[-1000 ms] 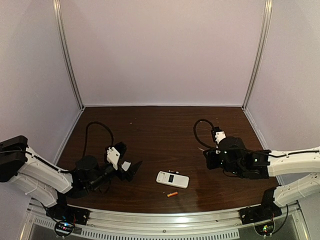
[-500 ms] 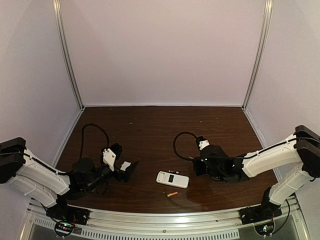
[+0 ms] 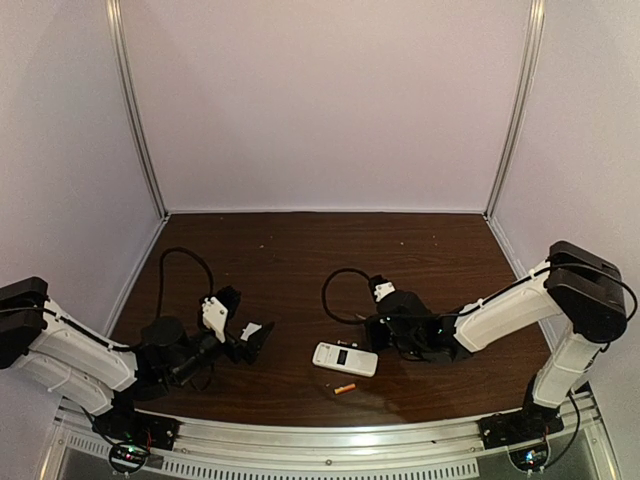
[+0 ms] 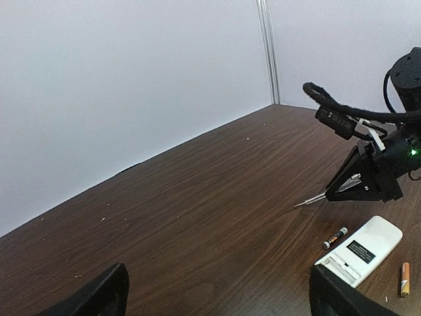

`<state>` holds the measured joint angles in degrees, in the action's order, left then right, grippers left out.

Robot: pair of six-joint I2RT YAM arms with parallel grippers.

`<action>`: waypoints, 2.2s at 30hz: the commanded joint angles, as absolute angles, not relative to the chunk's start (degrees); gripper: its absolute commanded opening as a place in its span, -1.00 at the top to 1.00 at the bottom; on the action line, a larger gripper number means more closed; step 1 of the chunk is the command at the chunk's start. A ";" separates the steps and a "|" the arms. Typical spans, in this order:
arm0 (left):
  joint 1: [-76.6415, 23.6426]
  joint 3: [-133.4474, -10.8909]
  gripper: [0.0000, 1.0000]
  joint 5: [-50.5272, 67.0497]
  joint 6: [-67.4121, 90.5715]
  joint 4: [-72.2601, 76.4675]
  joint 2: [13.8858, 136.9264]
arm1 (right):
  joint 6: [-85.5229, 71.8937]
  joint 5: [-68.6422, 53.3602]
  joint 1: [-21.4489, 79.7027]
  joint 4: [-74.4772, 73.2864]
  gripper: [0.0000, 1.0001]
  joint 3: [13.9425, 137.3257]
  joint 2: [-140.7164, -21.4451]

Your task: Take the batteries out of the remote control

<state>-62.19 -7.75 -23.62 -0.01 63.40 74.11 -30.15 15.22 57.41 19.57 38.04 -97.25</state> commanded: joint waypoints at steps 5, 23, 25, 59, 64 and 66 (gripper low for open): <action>-61.85 -6.73 -0.95 -24.06 1.67 65.21 73.22 | -29.97 14.77 57.69 20.42 0.68 39.97 -100.83; -61.87 -6.59 -0.95 -24.08 1.67 65.13 72.84 | -30.15 13.81 57.68 20.03 0.58 40.46 -101.16; -61.83 -6.59 -0.95 -24.16 1.67 65.12 72.80 | -30.17 13.59 57.66 19.51 0.55 40.59 -100.51; -61.87 -9.83 -0.95 -33.78 7.86 55.56 68.22 | -20.88 30.93 54.38 0.41 -0.99 42.99 -66.91; -61.87 -14.61 -0.95 -47.29 16.00 38.10 60.31 | -21.25 32.21 51.42 -5.04 -0.99 46.20 -65.49; -61.87 -18.01 -0.95 -49.35 16.73 30.14 56.29 | -20.08 32.12 51.25 -4.86 -0.99 46.57 -64.63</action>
<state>-62.19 -12.19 -39.24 11.18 45.89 62.94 -22.06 29.47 52.21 -1.30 44.29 -66.52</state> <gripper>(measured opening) 0.975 0.996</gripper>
